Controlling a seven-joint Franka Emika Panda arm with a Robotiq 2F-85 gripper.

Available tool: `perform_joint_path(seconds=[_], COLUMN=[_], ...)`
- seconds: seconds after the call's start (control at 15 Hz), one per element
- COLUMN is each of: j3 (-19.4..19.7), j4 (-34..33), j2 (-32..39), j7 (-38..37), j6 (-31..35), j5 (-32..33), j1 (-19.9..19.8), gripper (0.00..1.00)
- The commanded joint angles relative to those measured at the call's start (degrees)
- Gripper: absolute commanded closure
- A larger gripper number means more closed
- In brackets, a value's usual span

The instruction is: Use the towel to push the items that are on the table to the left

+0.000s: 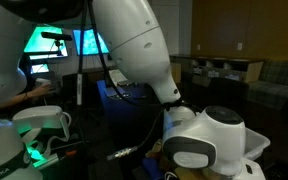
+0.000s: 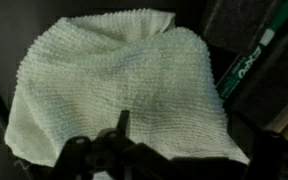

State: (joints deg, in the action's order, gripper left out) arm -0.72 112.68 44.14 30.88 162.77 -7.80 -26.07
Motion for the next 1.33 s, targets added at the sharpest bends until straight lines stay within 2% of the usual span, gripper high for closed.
perform_joint_path(seconds=[0.0, 0.53, 0.6, 0.67, 0.8, 1.27], j3=[-0.50, 1.31, 1.81, 2.35, 3.38, 5.12], j4=[-7.57, -16.74, -17.68, -18.36, -19.49, -16.66], j2=[6.28, 14.04, 14.73, 15.30, 16.08, 13.54], j7=[-2.78, -7.67, -8.28, -9.04, -10.40, -10.87], j6=[0.86, 1.56, 1.22, 1.22, 0.58, -1.52], j5=[2.71, 5.22, 5.54, 5.78, 6.46, 7.98], j1=[-1.28, -0.21, 0.09, 0.38, 0.88, 1.11], gripper=[0.00, 0.00, 0.05, 0.25, 0.30, 0.84])
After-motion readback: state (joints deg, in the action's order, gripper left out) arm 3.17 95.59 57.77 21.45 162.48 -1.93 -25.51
